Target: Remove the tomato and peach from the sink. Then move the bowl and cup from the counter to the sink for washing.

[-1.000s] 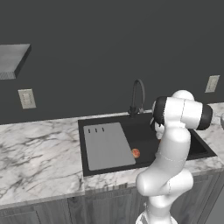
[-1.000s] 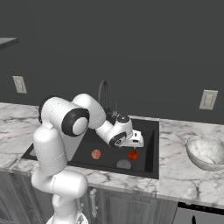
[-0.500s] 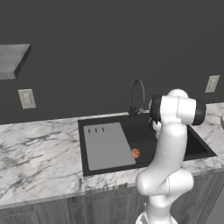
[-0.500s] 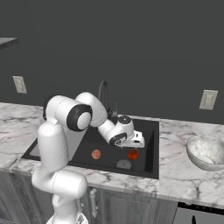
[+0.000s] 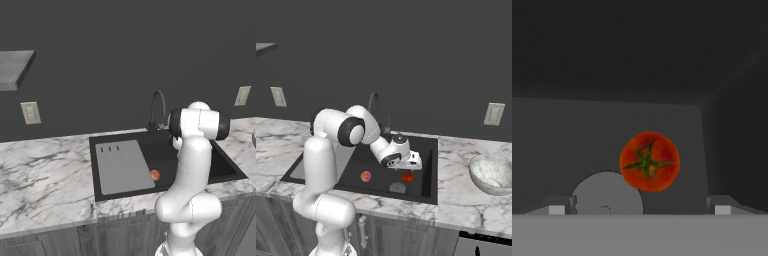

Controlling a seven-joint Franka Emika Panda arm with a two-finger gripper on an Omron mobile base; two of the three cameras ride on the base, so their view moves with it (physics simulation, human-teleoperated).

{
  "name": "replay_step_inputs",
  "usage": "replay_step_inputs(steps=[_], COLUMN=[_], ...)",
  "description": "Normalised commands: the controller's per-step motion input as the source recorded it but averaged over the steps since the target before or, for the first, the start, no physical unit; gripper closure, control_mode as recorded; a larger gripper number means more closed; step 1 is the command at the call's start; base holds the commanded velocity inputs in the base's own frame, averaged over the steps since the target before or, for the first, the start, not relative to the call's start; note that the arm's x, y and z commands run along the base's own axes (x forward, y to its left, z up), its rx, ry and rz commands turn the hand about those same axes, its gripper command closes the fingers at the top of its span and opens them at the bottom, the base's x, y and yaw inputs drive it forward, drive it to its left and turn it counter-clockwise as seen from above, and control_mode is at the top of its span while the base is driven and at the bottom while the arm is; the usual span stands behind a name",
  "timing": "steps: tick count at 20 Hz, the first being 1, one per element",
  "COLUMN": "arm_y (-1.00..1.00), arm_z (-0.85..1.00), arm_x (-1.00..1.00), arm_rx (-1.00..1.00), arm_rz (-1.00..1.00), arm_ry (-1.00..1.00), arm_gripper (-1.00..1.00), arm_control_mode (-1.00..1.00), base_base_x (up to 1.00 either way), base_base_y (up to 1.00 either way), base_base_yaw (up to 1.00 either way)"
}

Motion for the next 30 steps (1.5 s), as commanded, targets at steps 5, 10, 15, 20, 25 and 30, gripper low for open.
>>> replay_step_inputs(steps=[5,10,15,20,25,30], arm_y=[-0.03,-0.03,-0.05,-0.06,-0.05,-0.04], arm_z=[-0.16,-0.17,-0.17,-0.19,-0.18,-0.18], arm_x=[0.09,0.1,0.08,0.11,0.12,0.11], arm_rx=[0.0,0.0,0.0,-0.02,-0.02,-0.01], arm_rz=[0.0,0.0,0.0,0.0,0.0,0.0], arm_ry=[0.0,0.0,0.0,0.0,0.0,0.0], arm_gripper=[-1.0,-1.0,-1.0,-1.0,-1.0,-1.0], arm_control_mode=[-1.0,-1.0,-1.0,-1.0,-1.0,-1.0], base_base_x=[0.0,0.0,0.0,0.0,0.0,0.0], base_base_y=[0.0,0.0,0.0,0.0,0.0,0.0], base_base_yaw=[0.0,0.0,0.0,0.0,0.0,0.0])
